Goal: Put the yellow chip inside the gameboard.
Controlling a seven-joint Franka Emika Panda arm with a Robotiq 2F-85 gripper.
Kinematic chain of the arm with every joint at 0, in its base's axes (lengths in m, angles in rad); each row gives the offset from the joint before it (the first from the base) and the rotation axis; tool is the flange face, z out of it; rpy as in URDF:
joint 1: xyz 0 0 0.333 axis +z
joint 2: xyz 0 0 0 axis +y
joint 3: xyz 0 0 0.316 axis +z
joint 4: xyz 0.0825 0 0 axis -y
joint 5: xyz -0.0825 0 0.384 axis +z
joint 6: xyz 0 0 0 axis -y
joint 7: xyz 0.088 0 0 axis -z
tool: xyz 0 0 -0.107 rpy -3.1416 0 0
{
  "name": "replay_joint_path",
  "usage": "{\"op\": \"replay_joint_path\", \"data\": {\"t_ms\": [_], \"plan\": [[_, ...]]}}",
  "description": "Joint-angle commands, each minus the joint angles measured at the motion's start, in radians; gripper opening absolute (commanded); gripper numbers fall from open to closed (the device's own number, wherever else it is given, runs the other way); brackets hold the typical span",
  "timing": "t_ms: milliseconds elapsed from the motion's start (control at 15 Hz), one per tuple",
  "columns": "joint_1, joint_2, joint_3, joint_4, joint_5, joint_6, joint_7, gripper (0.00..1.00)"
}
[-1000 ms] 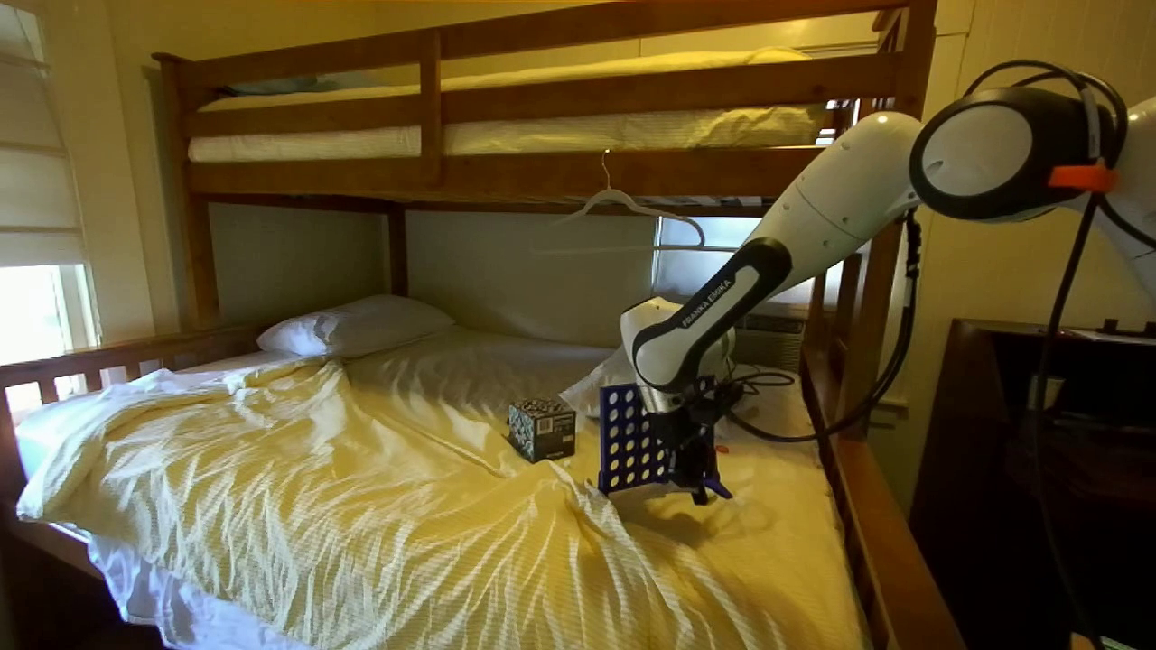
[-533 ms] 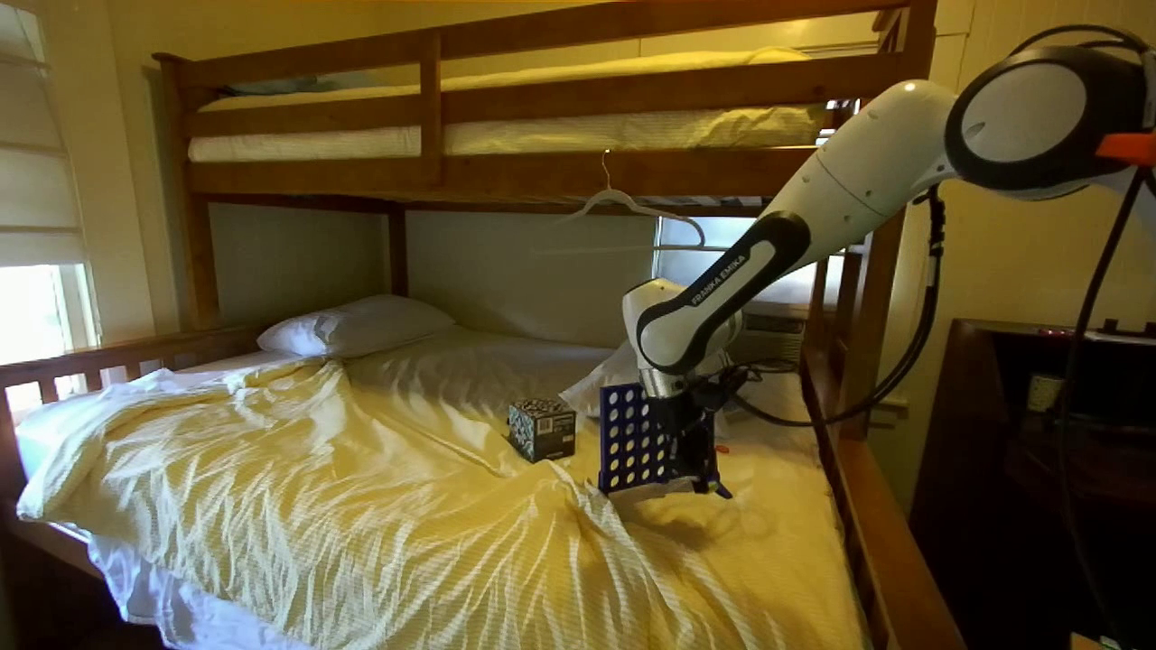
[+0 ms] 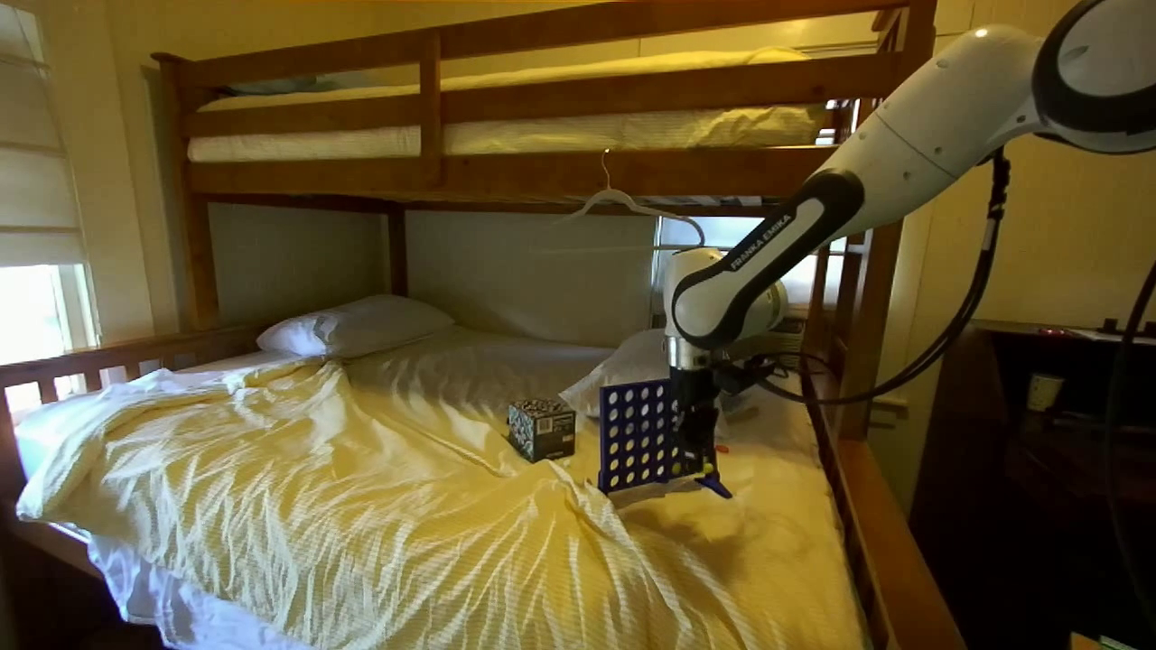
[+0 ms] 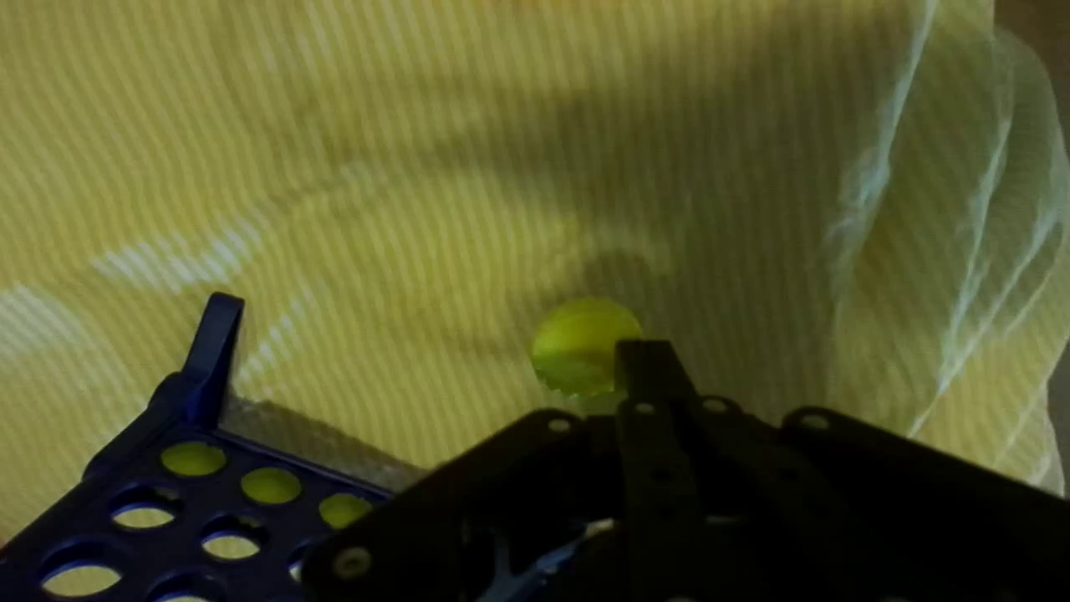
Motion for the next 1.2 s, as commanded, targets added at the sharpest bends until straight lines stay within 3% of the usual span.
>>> {"op": "replay_joint_path", "data": {"t_ms": [0, 267, 533, 800, 1067, 1133], "plan": [[-0.03, -0.108, 0.011, -0.128, 0.124, 0.183, -0.032, 0.0], [-0.038, -0.145, 0.013, -0.187, 0.226, 0.425, -0.046, 0.0], [-0.037, -0.136, 0.033, -0.246, 0.275, 0.751, -0.076, 0.0], [-0.097, -0.119, 0.154, -0.306, 0.321, 1.051, -0.106, 0.0], [-0.182, -0.094, 0.253, -0.357, 0.198, 1.262, 0.018, 0.0], [-0.06, -0.104, 0.129, -0.33, 0.206, 1.185, 0.015, 0.01]]}}
